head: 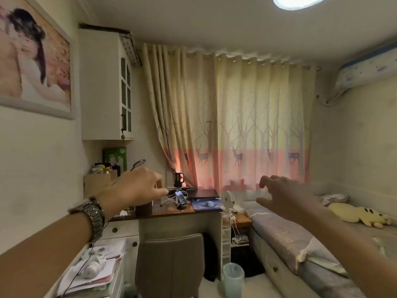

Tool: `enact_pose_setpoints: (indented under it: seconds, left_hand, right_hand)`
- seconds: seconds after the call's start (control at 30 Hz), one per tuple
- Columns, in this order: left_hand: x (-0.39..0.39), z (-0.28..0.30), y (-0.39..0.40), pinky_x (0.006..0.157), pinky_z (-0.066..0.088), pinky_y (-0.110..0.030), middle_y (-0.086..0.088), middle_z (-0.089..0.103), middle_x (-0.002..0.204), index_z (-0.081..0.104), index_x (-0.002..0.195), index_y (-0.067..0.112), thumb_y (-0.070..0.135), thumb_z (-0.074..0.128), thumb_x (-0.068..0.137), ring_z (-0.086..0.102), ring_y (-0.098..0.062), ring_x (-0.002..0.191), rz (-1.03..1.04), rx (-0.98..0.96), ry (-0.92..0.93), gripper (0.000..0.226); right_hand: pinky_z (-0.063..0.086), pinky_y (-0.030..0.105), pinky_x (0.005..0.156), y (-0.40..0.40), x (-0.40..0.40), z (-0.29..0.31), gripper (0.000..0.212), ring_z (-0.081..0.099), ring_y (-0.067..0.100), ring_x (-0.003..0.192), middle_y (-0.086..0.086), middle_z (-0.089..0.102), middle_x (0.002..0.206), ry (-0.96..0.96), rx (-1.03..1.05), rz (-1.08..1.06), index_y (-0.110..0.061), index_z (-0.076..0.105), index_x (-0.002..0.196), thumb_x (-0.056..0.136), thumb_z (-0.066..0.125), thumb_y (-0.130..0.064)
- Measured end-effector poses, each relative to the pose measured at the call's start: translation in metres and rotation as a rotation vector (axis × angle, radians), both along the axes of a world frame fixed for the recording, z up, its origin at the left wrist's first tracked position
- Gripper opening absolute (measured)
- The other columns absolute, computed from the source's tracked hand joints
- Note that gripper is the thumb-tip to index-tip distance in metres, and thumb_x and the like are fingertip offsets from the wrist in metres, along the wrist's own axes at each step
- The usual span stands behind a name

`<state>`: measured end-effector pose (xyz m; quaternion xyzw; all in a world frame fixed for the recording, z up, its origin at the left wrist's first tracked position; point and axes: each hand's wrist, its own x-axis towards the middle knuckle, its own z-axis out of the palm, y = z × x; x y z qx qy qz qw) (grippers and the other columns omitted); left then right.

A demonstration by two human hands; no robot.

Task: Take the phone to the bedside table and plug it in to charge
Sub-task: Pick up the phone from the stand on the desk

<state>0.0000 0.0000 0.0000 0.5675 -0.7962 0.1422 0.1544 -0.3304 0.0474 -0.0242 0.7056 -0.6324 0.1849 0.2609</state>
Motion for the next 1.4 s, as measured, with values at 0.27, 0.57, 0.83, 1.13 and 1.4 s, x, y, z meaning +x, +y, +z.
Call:
enact_pose_setpoints:
  seconds: [0.27, 0.57, 0.83, 1.13, 1.4]
  left_hand:
    - [-0.004, -0.020, -0.021, 0.058, 0.042, -0.020, 0.006, 0.067, 0.096, 0.063, 0.099, 0.027, 0.053, 0.052, 0.088, 0.059, -0.008, 0.082, 0.047, -0.011, -0.049, 0.031]
    - [0.016, -0.036, -0.119, 0.063, 0.043, -0.023, 0.008, 0.066, 0.100, 0.062, 0.102, 0.029, 0.057, 0.048, 0.088, 0.059, -0.008, 0.085, 0.011, 0.013, -0.104, 0.034]
    - [0.048, -0.035, -0.253, 0.068, 0.050, -0.026, 0.009, 0.065, 0.097, 0.064, 0.102, 0.028, 0.058, 0.049, 0.086, 0.059, -0.008, 0.083, -0.059, 0.041, -0.074, 0.037]
    - [0.041, -0.063, -0.388, 0.064, 0.046, -0.026, 0.013, 0.065, 0.095, 0.063, 0.093, 0.034, 0.061, 0.050, 0.083, 0.059, -0.007, 0.083, -0.165, 0.096, -0.013, 0.032]
    - [-0.004, -0.110, -0.486, 0.077, 0.052, -0.034, 0.011, 0.067, 0.105, 0.067, 0.101, 0.033, 0.064, 0.050, 0.082, 0.061, -0.011, 0.091, -0.160, 0.229, -0.024, 0.040]
  right_hand:
    - [0.042, 0.026, 0.077, -0.032, 0.003, -0.021, 0.041, 0.062, 0.017, 0.100, -0.002, 0.062, 0.119, 0.021, 0.008, 0.073, -0.025, 0.048, 0.122, 0.089, 0.051, -0.051]
    - [0.045, 0.024, 0.068, -0.138, 0.027, -0.040, 0.039, 0.060, 0.012, 0.095, -0.008, 0.064, 0.109, -0.038, 0.068, 0.085, -0.029, 0.052, 0.116, 0.085, 0.056, -0.051]
    - [0.051, 0.026, 0.079, -0.252, 0.069, -0.041, 0.040, 0.060, 0.012, 0.095, -0.007, 0.063, 0.111, -0.126, 0.092, 0.011, -0.030, 0.052, 0.119, 0.085, 0.055, -0.052]
    - [0.044, 0.027, 0.069, -0.342, 0.064, -0.052, 0.042, 0.062, 0.016, 0.098, -0.006, 0.064, 0.114, -0.091, 0.100, -0.096, -0.027, 0.053, 0.118, 0.085, 0.056, -0.053]
    - [0.050, 0.037, 0.086, -0.432, 0.033, -0.080, 0.041, 0.061, 0.022, 0.105, -0.002, 0.063, 0.119, -0.102, 0.138, -0.107, -0.025, 0.053, 0.120, 0.086, 0.053, -0.048]
